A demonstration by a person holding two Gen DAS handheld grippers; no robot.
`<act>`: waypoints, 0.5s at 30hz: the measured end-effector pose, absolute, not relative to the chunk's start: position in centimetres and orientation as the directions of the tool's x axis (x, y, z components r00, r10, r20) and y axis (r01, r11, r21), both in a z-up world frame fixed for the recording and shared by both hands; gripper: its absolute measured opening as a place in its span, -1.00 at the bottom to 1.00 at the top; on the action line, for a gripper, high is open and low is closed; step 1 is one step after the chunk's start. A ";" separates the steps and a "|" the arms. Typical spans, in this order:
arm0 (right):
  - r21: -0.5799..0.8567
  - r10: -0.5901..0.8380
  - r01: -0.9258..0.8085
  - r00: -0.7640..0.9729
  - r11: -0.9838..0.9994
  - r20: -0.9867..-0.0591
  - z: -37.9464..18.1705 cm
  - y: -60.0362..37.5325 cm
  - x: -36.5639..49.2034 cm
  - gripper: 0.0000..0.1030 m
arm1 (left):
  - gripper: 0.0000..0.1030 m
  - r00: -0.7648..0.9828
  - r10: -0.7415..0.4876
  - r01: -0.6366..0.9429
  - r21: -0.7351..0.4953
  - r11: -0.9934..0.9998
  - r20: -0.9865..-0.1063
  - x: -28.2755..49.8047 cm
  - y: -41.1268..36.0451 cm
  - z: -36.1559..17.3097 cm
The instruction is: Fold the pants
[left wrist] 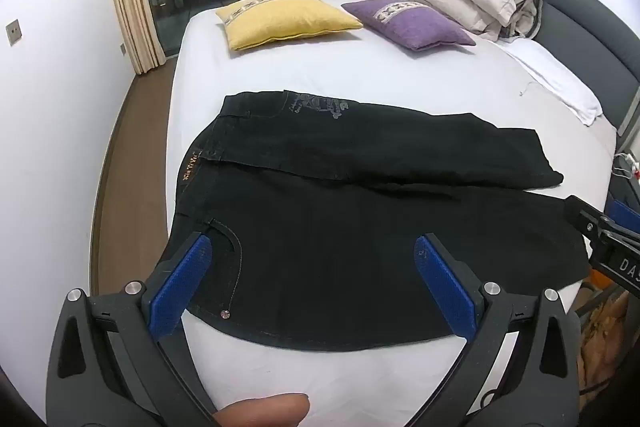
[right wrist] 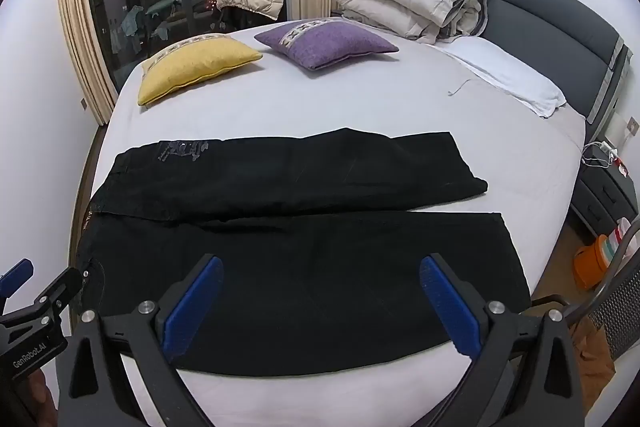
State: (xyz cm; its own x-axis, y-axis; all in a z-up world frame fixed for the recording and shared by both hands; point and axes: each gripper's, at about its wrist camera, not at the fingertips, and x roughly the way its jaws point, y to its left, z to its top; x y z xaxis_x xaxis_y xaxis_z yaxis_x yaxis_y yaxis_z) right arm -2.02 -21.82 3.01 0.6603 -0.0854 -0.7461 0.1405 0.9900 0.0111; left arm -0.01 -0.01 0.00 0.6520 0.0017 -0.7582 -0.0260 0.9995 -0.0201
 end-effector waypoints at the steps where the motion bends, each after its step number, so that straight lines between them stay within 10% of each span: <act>1: 0.013 -0.087 0.145 0.658 0.989 -0.748 3.0 -21.9 -2.0 0.97 | 1.00 0.651 0.001 -0.026 -0.021 0.999 -0.759 0.0 0.0 0.0; 15: 0.008 -0.076 0.126 0.647 0.992 -0.759 2.5 -21.6 -2.3 0.97 | 1.00 0.629 0.010 -0.024 -0.007 1.000 -0.778 0.2 0.2 -1.1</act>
